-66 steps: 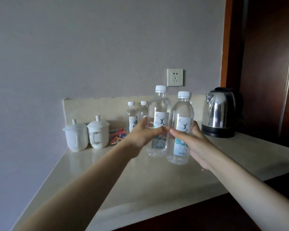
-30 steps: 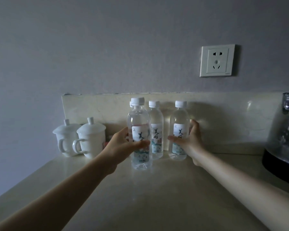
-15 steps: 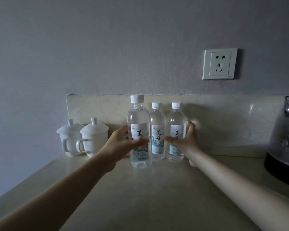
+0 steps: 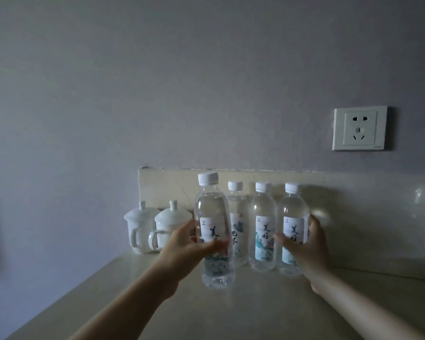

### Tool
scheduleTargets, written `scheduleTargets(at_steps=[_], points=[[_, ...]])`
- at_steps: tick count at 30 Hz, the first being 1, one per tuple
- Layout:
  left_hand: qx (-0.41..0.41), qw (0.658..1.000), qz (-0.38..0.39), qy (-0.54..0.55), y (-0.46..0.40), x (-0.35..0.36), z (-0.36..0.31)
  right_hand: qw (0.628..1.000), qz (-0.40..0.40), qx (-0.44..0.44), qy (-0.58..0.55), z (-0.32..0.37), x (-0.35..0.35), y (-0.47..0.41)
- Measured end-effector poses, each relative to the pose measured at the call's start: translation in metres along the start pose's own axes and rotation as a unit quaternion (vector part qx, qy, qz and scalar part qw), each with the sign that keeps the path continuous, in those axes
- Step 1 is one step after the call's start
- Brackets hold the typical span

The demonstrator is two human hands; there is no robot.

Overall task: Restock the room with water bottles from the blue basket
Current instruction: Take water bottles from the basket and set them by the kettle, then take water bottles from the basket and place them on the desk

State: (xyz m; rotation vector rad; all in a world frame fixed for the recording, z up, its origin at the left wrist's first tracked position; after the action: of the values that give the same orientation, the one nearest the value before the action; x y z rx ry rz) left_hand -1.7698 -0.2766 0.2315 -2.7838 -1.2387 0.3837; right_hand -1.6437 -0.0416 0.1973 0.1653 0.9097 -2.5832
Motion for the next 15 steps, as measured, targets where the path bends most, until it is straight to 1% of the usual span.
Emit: scheduleTargets(at_steps=[2, 4, 6, 7, 8, 10, 13, 15], points=[[0.000, 1.000, -0.007, 0.002, 0.007, -0.007, -0.001, 0.999, -0.017, -0.021, 0.039, 0.020, -0.007, 0.006], [-0.003, 1.000, -0.007, 0.002, 0.014, -0.012, -0.002, 0.992, -0.046, -0.056, 0.105, 0.044, -0.015, 0.011], [-0.005, 1.000, -0.019, 0.002, 0.022, -0.020, -0.004, 0.985, -0.074, -0.107, 0.111, 0.075, -0.018, 0.019], [-0.003, 1.000, -0.026, 0.003, 0.026, -0.025, -0.004, 0.983, -0.073, -0.135, 0.097, 0.090, -0.015, 0.024], [0.000, 1.000, -0.030, 0.006, 0.032, -0.029, -0.006, 0.981, -0.061, -0.163, 0.084, 0.106, -0.009, 0.032], [0.003, 0.999, -0.036, 0.016, 0.044, -0.039, -0.008, 0.978, -0.005, -0.202, 0.054, 0.134, 0.010, 0.052], [0.008, 0.999, -0.040, 0.021, 0.067, -0.063, -0.010, 0.972, 0.108, -0.208, 0.006, 0.175, 0.048, 0.093], [0.015, 0.999, -0.045, 0.012, 0.086, -0.084, -0.011, 0.966, 0.154, -0.205, -0.038, 0.197, 0.072, 0.121]])
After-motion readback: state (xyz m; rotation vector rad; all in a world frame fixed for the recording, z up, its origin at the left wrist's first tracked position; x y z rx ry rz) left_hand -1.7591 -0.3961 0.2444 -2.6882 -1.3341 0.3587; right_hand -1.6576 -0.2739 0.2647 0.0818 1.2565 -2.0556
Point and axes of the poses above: each hand's wrist, its own y-axis away from the middle knuckle, its own x-axis out of the palm, z = x × y, the point moved 7 cm from there along -y, towards the middle knuckle, and after that the axes turned 10 degrees about -x, right-handed, at the moved point
